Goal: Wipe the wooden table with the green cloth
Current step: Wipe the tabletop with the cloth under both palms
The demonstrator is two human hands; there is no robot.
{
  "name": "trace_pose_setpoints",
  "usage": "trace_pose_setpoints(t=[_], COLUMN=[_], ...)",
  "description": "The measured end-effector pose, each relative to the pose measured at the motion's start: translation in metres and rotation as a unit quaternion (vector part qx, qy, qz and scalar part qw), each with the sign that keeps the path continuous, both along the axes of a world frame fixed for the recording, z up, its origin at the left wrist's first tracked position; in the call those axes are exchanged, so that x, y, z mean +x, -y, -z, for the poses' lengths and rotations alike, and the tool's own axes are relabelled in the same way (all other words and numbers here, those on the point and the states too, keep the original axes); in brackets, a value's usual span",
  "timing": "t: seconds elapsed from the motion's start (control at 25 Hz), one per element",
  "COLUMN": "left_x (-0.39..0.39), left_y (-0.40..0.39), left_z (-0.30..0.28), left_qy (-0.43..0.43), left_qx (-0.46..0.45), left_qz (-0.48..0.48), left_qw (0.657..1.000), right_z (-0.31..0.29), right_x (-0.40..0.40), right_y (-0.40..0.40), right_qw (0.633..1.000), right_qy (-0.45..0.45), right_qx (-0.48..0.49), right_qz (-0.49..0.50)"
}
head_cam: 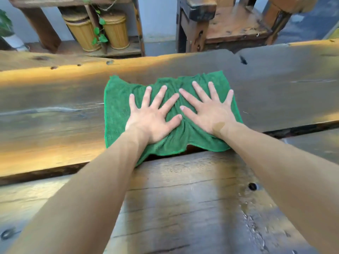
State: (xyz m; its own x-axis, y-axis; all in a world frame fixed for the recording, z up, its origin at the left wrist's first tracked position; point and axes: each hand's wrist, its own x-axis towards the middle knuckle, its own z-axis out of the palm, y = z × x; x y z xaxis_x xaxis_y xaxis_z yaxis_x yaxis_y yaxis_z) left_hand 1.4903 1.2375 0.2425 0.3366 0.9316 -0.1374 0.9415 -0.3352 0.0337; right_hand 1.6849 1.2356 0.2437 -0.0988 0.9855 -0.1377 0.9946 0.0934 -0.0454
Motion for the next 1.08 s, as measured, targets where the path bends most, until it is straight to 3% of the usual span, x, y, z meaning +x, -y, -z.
trace_pose_setpoints(t=[0.56, 0.84, 1.08], left_x=[-0.012, -0.004, 0.007], left_y=[0.341, 0.513, 0.637], left_z=[0.007, 0.003, -0.002], left_qy=[0.002, 0.011, 0.037], left_qx=[0.012, 0.015, -0.032], left_qz=[0.047, 0.012, -0.003], left_qw=[0.999, 1.0, 0.999], right_z=[0.008, 0.001, -0.006], right_x=[0.007, 0.004, 0.0], right_y=[0.338, 0.496, 0.617], right_qw=[0.998, 0.996, 0.997], right_qy=[-0.011, -0.01, -0.031], right_qx=[0.014, 0.013, -0.029], right_qz=[-0.057, -0.092, -0.058])
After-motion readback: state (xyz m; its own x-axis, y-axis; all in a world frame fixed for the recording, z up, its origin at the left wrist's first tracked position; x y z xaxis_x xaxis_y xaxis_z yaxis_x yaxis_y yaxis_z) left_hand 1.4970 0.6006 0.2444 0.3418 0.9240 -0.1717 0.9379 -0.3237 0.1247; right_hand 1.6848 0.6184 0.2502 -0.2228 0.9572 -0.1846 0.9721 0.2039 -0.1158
